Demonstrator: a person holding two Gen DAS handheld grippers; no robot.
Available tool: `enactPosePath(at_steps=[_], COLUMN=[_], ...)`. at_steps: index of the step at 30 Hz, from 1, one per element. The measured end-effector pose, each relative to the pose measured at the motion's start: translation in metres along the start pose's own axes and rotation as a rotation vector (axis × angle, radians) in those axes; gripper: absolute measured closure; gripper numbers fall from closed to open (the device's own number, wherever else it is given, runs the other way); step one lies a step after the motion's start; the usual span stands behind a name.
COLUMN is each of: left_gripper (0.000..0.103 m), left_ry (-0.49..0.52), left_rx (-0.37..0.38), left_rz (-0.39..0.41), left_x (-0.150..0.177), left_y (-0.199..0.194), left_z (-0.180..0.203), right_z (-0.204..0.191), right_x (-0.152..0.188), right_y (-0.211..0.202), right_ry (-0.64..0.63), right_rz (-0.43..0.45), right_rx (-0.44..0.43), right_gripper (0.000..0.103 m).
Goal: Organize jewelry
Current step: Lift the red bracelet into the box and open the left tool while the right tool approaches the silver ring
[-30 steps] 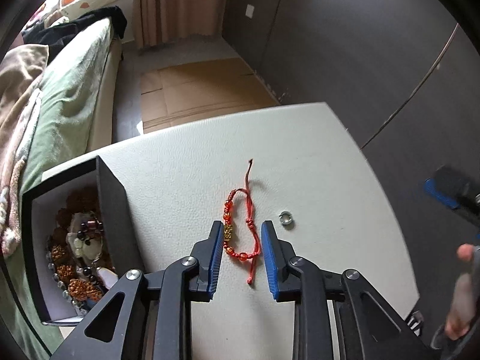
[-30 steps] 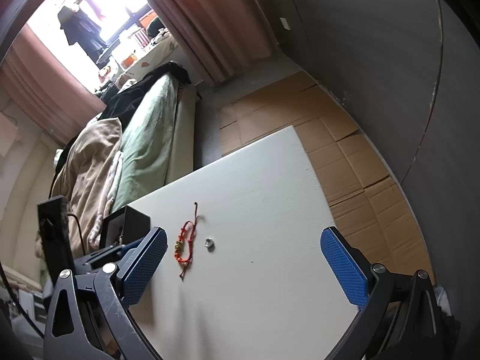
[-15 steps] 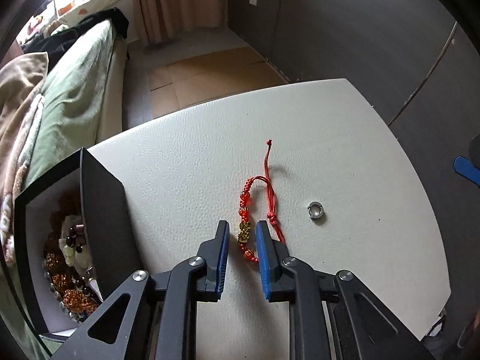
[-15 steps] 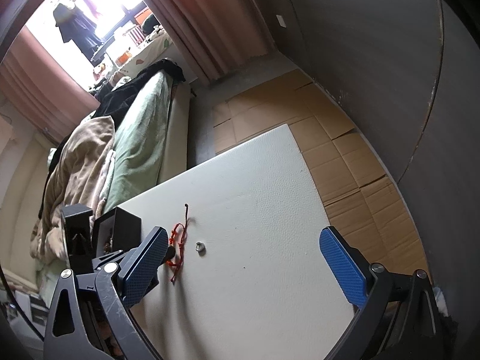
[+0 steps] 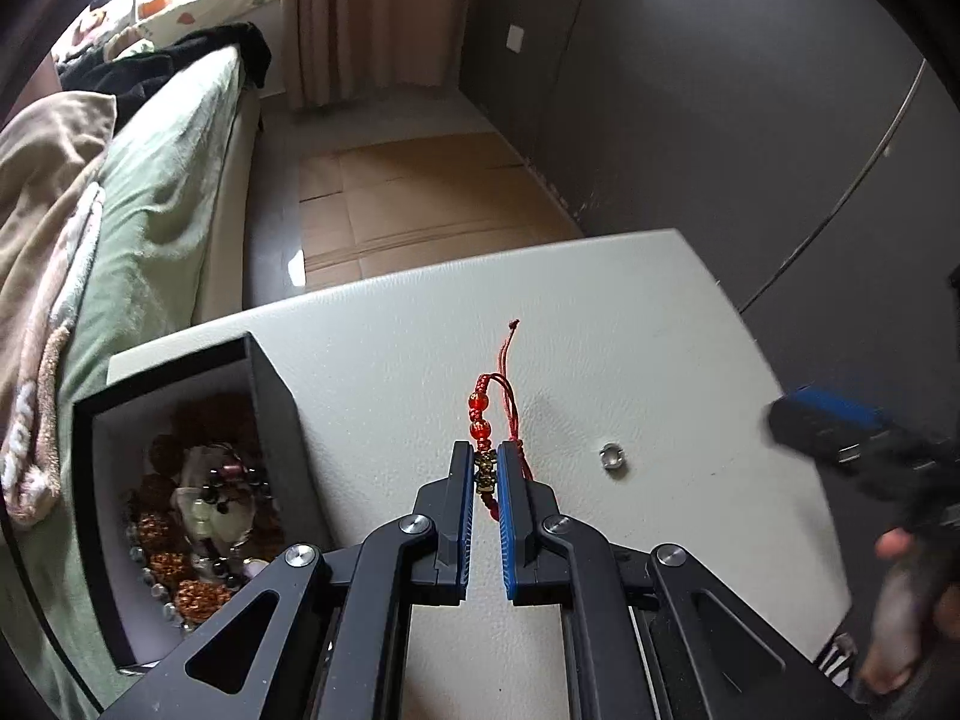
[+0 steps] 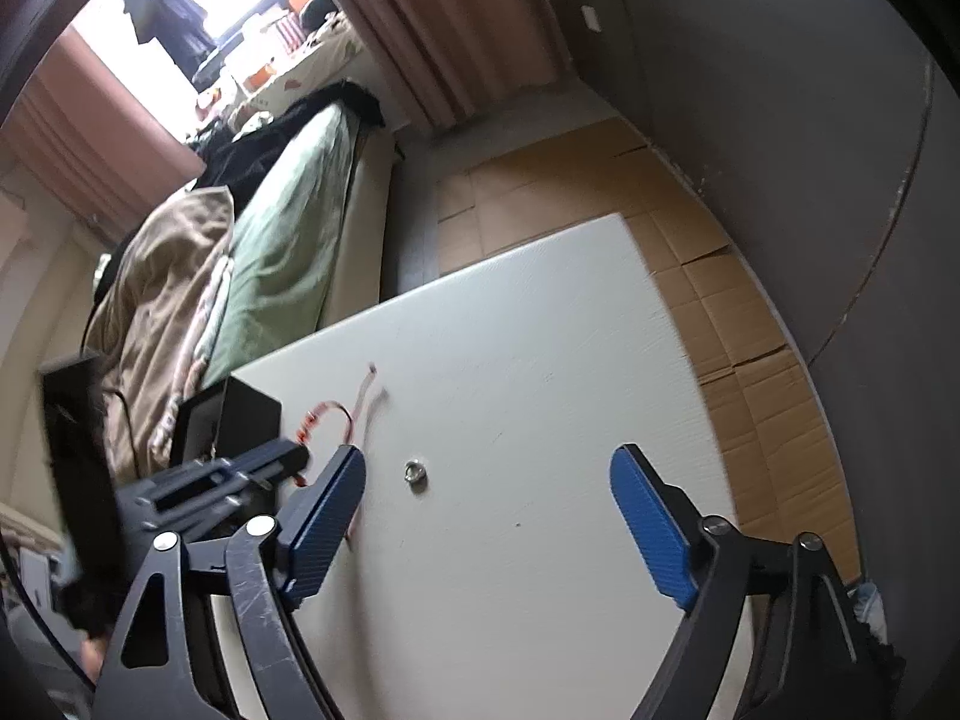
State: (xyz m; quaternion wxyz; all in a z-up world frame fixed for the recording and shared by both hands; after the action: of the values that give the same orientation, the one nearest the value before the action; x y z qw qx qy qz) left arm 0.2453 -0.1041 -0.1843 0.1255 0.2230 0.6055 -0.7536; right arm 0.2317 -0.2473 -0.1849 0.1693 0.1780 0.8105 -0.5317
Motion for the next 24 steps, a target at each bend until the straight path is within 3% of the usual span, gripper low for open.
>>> enactPosePath(at_steps=[12,24], left_gripper=[0.096,0.096], left_ry=[-0.062,-0.118], left_rx=[0.044,0.071], left_rz=[0.076,0.114], left_x=[-0.018,-0.023], left_y=[-0.035,-0.057], left_z=[-0.022,-0.046], right_z=[-0.031,-0.044], right_x=[0.017,0.021], right_y=[0.048,0.071], right_ry=[-0.027,-0.077], right_rz=[-0.12,-0.154], right_rx=[-0.054,0.012], right_gripper=[0.062,0.072])
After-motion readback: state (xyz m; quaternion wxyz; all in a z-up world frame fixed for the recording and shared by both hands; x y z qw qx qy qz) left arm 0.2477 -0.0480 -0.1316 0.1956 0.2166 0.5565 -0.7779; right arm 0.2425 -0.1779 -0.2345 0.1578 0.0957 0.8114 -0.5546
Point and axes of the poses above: each gripper's, at about its wrist camera, not at the fingertips, and y roughly the way its jaws point, z to its right, x to its underside, the point moved 10 cm from there along y, roughly the way its jaws point
